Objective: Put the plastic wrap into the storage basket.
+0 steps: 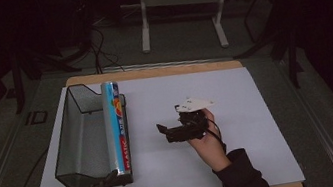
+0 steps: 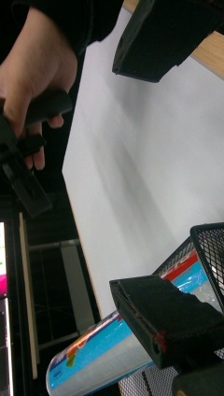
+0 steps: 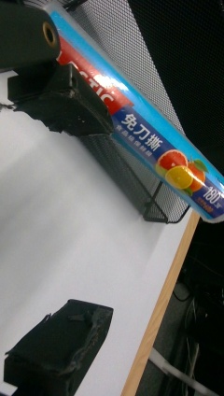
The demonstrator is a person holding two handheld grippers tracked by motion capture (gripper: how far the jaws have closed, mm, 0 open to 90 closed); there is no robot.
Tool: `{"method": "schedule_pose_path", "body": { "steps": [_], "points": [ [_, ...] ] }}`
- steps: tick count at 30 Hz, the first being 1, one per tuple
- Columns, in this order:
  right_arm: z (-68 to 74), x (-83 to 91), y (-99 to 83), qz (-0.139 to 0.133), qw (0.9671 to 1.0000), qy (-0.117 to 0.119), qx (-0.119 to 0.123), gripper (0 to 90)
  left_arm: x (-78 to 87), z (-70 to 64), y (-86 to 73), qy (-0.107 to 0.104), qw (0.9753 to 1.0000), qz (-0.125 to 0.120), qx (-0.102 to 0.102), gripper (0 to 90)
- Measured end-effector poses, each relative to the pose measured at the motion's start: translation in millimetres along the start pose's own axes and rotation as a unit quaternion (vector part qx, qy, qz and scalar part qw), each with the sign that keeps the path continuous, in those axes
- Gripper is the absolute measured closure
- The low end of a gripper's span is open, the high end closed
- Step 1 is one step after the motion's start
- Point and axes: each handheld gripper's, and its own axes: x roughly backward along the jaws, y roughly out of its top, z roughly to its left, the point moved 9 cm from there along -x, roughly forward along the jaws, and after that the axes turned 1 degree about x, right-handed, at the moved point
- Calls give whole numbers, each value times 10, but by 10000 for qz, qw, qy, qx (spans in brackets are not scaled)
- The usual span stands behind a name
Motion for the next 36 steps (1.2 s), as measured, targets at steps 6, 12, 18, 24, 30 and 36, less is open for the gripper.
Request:
{"method": "schedule_pose_path", "body": {
  "steps": [6,12,18,24,30,36],
  "points": [
    [-65,160,-104,-3,9999,-112,76,110,-1,-9,3,-6,10000,-10,-10,12],
    [-158,352,-271,-94,9997,-219,55,110,-4,-16,2,-5,10000,1,-35,12],
    [-211,482,-422,-108,9996,-273,32,111,-6,-19,0,-6,10000,19,-31,11],
    [-296,671,-623,-95,9991,-393,-110,112,-7,-20,2,5,10000,9,-35,12],
    [-323,710,-797,8,9990,-450,-65,112,-16,-33,-2,-8,10000,27,-58,12],
    [-349,766,-945,-18,9986,-517,-142,112,-18,-22,-7,6,10000,36,-54,12]
  ]
}}
